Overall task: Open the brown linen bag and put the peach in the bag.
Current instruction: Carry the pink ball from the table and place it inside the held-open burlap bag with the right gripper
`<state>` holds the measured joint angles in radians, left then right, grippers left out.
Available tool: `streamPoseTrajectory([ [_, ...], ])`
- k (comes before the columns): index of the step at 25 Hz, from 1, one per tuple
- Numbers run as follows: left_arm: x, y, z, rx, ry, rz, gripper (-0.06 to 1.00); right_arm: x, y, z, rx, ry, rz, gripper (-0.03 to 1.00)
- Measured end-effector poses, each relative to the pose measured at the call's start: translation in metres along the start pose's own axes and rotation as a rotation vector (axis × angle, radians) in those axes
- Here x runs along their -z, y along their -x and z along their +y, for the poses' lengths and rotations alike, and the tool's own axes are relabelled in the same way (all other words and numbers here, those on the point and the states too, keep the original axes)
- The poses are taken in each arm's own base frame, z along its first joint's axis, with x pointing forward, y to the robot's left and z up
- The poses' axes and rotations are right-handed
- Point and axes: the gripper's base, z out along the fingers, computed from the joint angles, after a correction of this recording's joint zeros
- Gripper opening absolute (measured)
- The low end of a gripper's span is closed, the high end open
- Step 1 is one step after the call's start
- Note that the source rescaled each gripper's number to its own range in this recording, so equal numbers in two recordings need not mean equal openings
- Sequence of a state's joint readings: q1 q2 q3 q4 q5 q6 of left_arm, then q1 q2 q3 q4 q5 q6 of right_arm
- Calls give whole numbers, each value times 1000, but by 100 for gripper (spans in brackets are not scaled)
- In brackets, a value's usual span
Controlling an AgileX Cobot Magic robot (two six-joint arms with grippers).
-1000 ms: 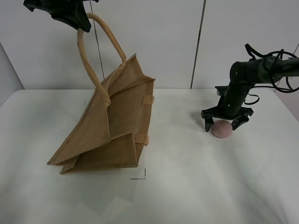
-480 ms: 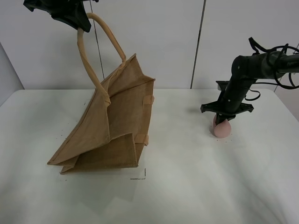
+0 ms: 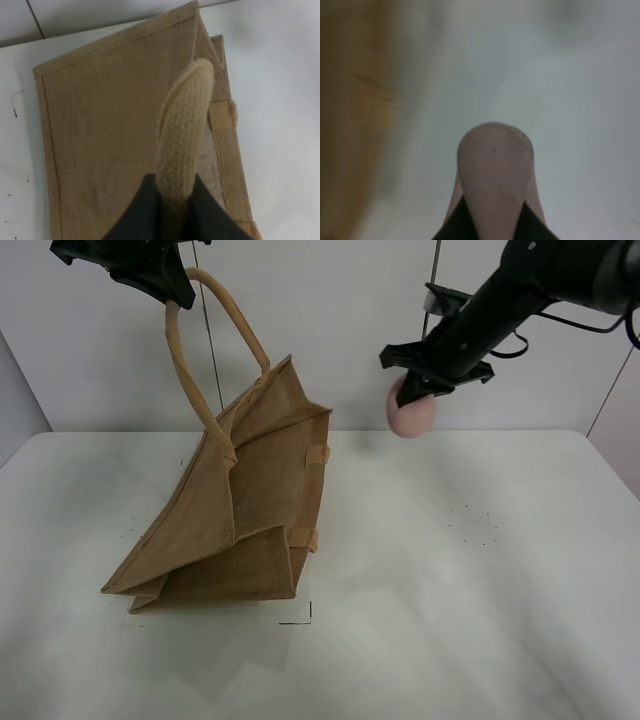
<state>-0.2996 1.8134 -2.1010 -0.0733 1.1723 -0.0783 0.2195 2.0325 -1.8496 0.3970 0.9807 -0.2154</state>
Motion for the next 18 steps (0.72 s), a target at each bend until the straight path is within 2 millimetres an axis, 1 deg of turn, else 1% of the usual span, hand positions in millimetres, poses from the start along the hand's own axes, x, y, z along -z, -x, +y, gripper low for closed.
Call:
streamPoseTrajectory([
  [3,0,0,0,0,0,0,0,-7,2,43,77,76,-17,0],
  [4,0,0,0,-1,0,0,0,-11,1,62,114,102,-31,0],
  [6,0,0,0,-1,0,0,0,-17,0,89,164,139,-57,0],
  [7,0,0,0,-1,0,0,0,-22,-1,99,183,152,-71,0],
  [8,0,0,0,-1,0,0,0,-36,-5,121,222,180,-92,0],
  [11,5,0,0,-3,0,-11,0,-63,-13,138,235,217,-86,0],
  [13,10,-1,-1,-5,2,-21,0,-82,-19,145,232,243,-79,0],
  [16,12,-1,0,-9,12,-25,0,-105,-24,151,225,264,-101,0],
  [18,12,-1,0,-9,15,-25,0,-114,-24,152,218,272,-130,0],
])
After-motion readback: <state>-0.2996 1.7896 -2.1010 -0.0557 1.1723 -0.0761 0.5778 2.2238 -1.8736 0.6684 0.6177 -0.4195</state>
